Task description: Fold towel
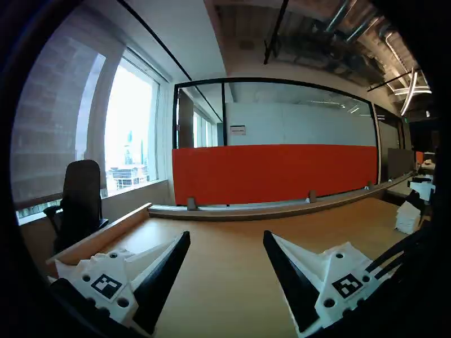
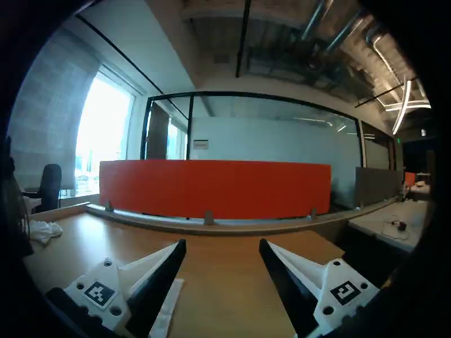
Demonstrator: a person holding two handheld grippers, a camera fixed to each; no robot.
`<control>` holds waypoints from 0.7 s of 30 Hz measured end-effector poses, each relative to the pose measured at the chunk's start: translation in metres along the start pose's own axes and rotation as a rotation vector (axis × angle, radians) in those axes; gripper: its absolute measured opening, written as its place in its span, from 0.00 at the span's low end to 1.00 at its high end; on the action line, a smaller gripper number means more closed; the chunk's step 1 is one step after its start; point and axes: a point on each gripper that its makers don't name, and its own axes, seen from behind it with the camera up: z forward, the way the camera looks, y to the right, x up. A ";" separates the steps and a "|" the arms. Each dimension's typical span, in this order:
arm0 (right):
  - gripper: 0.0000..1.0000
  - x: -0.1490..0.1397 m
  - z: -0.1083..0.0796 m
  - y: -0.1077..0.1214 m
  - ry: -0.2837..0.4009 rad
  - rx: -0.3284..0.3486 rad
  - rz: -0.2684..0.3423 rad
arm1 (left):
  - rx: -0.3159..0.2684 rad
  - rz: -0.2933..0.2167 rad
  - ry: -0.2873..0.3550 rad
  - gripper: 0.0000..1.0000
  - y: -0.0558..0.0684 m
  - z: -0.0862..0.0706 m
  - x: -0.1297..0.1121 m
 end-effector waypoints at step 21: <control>1.00 0.071 -0.004 0.007 -0.035 0.009 -0.008 | -0.049 0.022 -0.048 0.96 0.009 -0.003 0.064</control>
